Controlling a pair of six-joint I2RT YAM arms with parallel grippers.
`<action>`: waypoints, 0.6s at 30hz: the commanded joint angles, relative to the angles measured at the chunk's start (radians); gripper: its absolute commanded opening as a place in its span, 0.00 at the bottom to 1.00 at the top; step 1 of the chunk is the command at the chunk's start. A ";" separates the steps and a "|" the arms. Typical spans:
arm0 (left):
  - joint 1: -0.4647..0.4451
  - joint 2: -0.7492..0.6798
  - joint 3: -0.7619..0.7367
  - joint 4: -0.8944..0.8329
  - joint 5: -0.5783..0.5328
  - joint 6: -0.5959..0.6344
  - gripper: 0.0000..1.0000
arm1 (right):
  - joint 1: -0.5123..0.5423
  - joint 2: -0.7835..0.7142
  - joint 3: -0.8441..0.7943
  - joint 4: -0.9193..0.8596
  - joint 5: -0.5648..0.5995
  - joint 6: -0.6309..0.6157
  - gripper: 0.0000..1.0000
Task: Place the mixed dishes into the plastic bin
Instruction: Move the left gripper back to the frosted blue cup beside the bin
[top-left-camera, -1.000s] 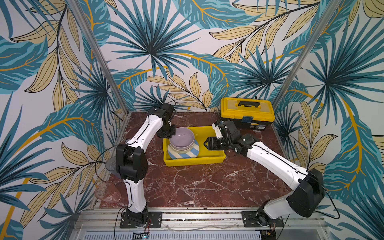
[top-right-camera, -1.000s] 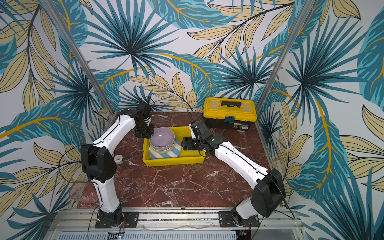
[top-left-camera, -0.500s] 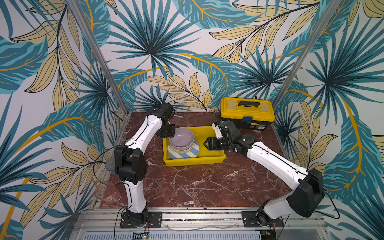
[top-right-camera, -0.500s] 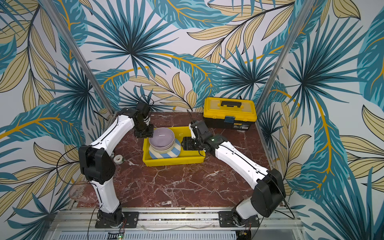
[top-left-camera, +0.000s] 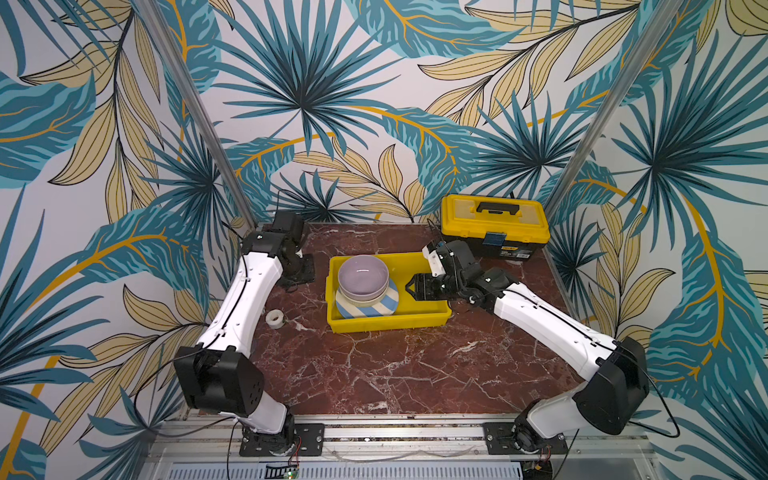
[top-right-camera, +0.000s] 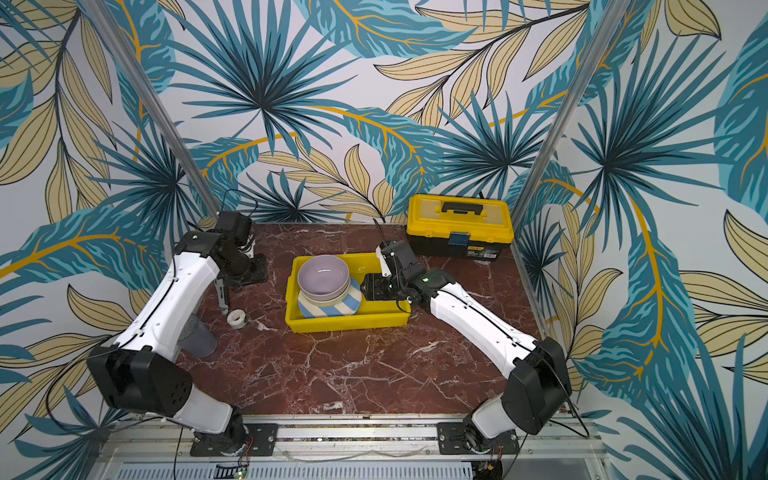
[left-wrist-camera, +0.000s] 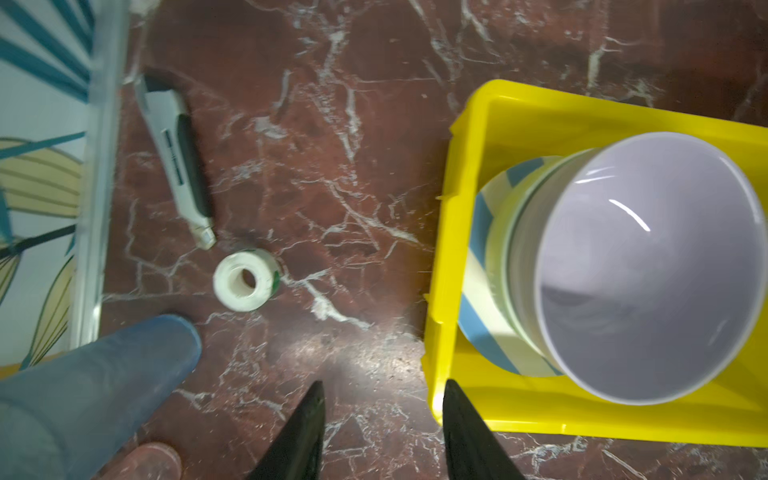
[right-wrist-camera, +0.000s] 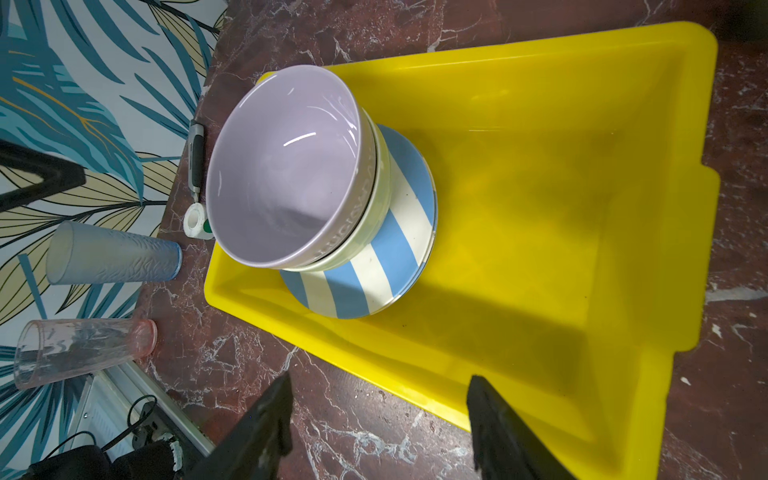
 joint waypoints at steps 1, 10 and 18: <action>0.088 -0.086 -0.057 -0.029 -0.007 0.007 0.47 | -0.002 0.021 0.014 0.026 -0.027 -0.025 0.68; 0.219 -0.171 -0.170 -0.093 -0.092 -0.006 0.46 | -0.002 0.049 0.046 0.021 -0.062 -0.055 0.68; 0.271 -0.191 -0.223 -0.107 -0.144 -0.005 0.46 | -0.002 0.062 0.082 -0.017 -0.065 -0.119 0.68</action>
